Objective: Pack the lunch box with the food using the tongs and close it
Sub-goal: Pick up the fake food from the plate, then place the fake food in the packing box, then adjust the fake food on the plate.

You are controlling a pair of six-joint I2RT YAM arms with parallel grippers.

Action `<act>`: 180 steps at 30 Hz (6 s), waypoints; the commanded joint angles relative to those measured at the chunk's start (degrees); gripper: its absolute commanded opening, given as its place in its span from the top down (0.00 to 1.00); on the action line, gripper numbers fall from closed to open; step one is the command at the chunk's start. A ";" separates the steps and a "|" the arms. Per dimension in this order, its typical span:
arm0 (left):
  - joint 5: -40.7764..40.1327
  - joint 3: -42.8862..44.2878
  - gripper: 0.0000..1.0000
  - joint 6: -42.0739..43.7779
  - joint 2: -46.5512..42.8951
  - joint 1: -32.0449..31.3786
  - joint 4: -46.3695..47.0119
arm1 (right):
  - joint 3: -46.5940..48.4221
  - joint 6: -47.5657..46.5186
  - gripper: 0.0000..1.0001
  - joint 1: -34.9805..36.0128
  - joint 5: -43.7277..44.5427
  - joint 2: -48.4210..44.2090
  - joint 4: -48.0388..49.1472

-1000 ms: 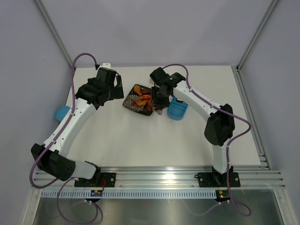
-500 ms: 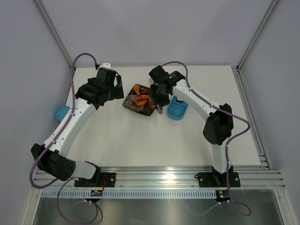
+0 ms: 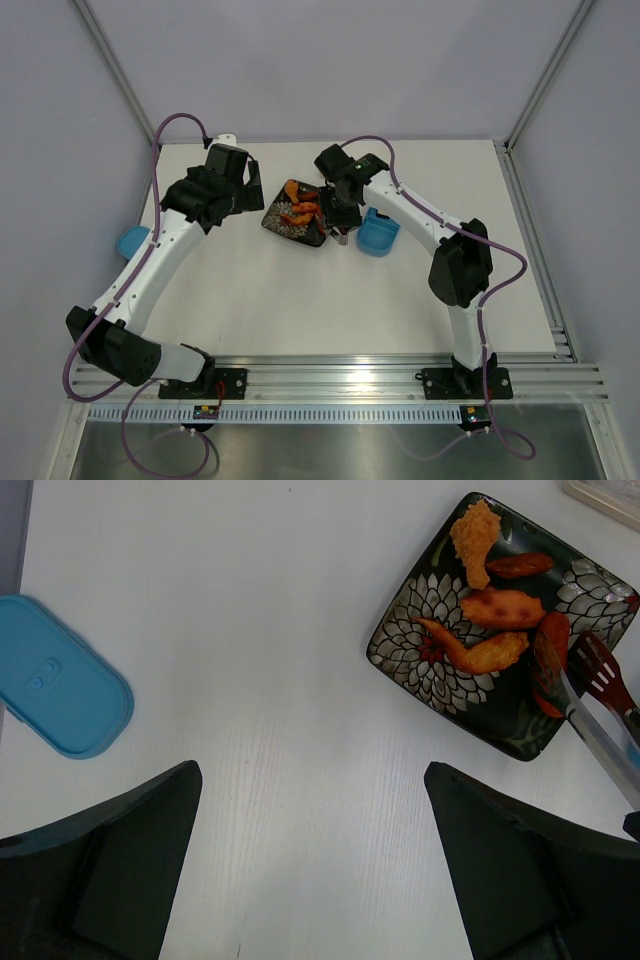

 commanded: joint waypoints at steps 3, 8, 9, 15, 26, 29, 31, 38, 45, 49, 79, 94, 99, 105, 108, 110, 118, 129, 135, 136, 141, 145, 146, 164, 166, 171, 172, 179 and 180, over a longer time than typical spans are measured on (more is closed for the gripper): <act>0.38 0.96 0.01 0.07 -0.06 0.15 2.75 | 1.90 -1.43 0.52 1.21 1.87 0.85 -1.11; 0.30 0.79 0.01 0.24 -0.06 0.15 2.66 | 3.66 -2.84 0.55 2.26 6.36 1.82 -3.22; 0.30 0.78 0.01 0.16 -0.06 0.24 2.75 | 4.01 -3.19 0.55 2.44 7.32 2.00 -3.57; 0.21 0.70 0.01 0.24 -0.14 0.24 2.66 | 4.45 -3.37 0.50 2.61 7.24 2.88 -3.66; 0.03 0.61 0.01 0.24 -0.32 0.15 2.75 | 3.31 -3.81 0.66 2.61 7.86 2.09 -3.31; 0.29 0.52 0.01 0.07 -0.23 0.24 2.84 | 3.84 -4.16 0.79 2.61 7.68 1.39 -3.31; 0.38 0.52 0.01 0.07 -0.23 0.24 2.84 | 4.80 -4.25 0.86 2.61 7.51 1.21 -3.75; 0.38 -0.09 0.01 -0.02 -0.93 0.24 2.92 | 7.62 -3.37 1.00 2.53 7.42 -0.02 -4.54; 0.56 -0.45 0.01 -0.02 -1.55 0.24 2.75 | 8.06 -2.58 1.00 2.61 6.89 -0.99 -4.28; 0.74 -0.36 0.01 -0.02 -1.73 0.15 2.66 | 8.23 -2.31 1.00 2.61 6.36 -1.52 -4.28; 0.21 -1.41 0.01 -1.08 -1.99 0.24 2.84 | 4.90 -4.33 1.00 2.53 8.03 -9.16 2.05; 0.21 -1.33 0.01 0.33 -2.25 0.15 2.93 | -14.51 -1.53 1.00 1.04 14.97 -24.54 5.48; 0.47 -1.41 0.01 0.24 -2.43 0.24 2.66 | -18.04 0.41 1.00 0.24 16.03 -28.23 4.69; 0.74 -2.20 0.01 0.07 -2.95 0.24 2.40 | -22.52 2.08 1.00 0.15 15.85 -30.43 3.99; 0.91 -2.73 0.01 -0.20 -3.31 0.15 2.75 | -25.77 1.99 1.00 0.06 16.47 -31.92 4.77; 1.17 -2.82 0.01 -0.46 -3.48 0.24 2.84 | -28.41 1.56 1.00 -0.02 16.56 -32.80 6.35; 1.44 -2.82 0.01 -1.16 -3.84 0.24 3.01 | -31.84 0.15 1.00 -0.55 17.70 -33.07 8.20; 1.88 -2.99 0.01 -2.04 -3.66 0.24 2.84 | -31.67 -2.31 0.92 -2.04 17.44 -31.49 9.43; 1.96 -2.91 0.01 -2.31 -3.48 0.15 2.84 | -31.67 -2.49 0.70 -2.22 17.00 -31.49 9.17; 1.97 -2.91 0.01 -2.39 -3.40 0.24 2.84 | -31.76 -2.49 0.69 -2.13 17.00 -31.57 9.17; 2.05 -2.73 0.01 -2.39 -3.04 0.24 2.93 | -31.93 -2.49 0.62 -2.22 16.73 -31.40 9.17; 1.97 -2.73 0.01 -2.22 -2.96 0.24 2.93 | -31.84 -2.31 0.58 -2.22 16.73 -31.14 9.35; 1.88 -2.73 0.01 -2.13 -2.96 0.15 2.93 | -31.76 -2.31 0.57 -2.13 16.73 -31.14 9.26; 1.70 -2.91 0.01 -1.87 -2.78 0.24 3.36 | -27.46 -3.02 0.55 -2.13 17.53 -30.78 7.94; 1.70 -2.91 0.01 -1.87 -2.78 0.24 3.36 | -26.75 -3.19 0.56 -2.22 17.44 -30.70 7.59; 1.44 -2.99 0.01 -2.30 -2.78 0.24 3.45 | -23.24 -3.19 0.59 -2.04 14.28 -29.73 7.85; 1.35 -2.99 0.01 -2.91 -2.78 0.15 3.37 | -22.62 -3.02 0.59 -1.96 13.58 -29.47 8.37; 1.00 -3.78 0.01 -3.89 -3.75 0.24 3.19 | -14.55 -3.63 0.59 0.41 8.04 -22.97 9.96; 0.91 -3.70 0.01 -3.89 -3.75 0.24 3.10 | -13.75 -3.81 0.59 1.03 7.60 -21.40 9.96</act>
